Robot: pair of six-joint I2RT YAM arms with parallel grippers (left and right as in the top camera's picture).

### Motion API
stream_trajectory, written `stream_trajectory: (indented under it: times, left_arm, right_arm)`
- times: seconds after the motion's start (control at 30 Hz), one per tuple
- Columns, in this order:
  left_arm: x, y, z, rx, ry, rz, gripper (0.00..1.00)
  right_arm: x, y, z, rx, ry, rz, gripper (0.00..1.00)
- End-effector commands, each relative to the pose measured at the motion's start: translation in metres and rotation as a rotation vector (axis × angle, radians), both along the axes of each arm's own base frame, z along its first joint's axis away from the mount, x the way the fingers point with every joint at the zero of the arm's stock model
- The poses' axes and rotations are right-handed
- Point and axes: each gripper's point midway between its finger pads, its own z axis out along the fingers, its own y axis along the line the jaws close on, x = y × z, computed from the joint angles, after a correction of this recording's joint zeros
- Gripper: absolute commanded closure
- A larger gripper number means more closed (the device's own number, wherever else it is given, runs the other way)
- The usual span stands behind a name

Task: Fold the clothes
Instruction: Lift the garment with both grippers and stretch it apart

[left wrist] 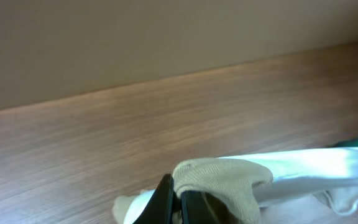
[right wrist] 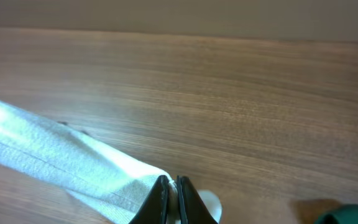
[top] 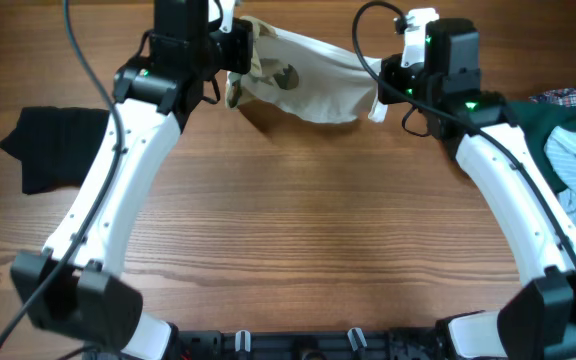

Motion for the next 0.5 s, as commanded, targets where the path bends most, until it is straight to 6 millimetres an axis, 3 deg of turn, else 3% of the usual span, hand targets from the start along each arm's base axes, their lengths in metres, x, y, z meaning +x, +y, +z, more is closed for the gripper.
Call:
stream_trajectory:
  times: [0.0, 0.13, 0.2, 0.37, 0.47]
  left_arm:
    - [0.02, 0.014, -0.01, 0.027, -0.02, 0.04, 0.96]
    - [0.023, 0.017, -0.009, 0.025, -0.029, 0.047, 0.96]
    - [0.013, 0.017, -0.018, 0.038, 0.027, 0.04, 0.96]
    - [-0.031, 0.027, -0.054, 0.104, 0.25, 0.03, 0.96]
    - [-0.054, 0.032, -0.069, 0.134, 0.358, 0.027, 0.96]
  right_arm:
    - [0.014, -0.006, -0.006, -0.041, -0.021, 0.001, 0.96]
    - [0.018, -0.005, -0.004, -0.039, -0.039, 0.003, 0.95]
    - [0.011, -0.005, -0.011, -0.049, 0.001, 0.008, 0.96]
    - [-0.038, -0.01, -0.055, -0.085, 0.264, 0.044, 0.95]
    - [-0.068, -0.008, -0.071, -0.093, 0.397, 0.095, 0.95]
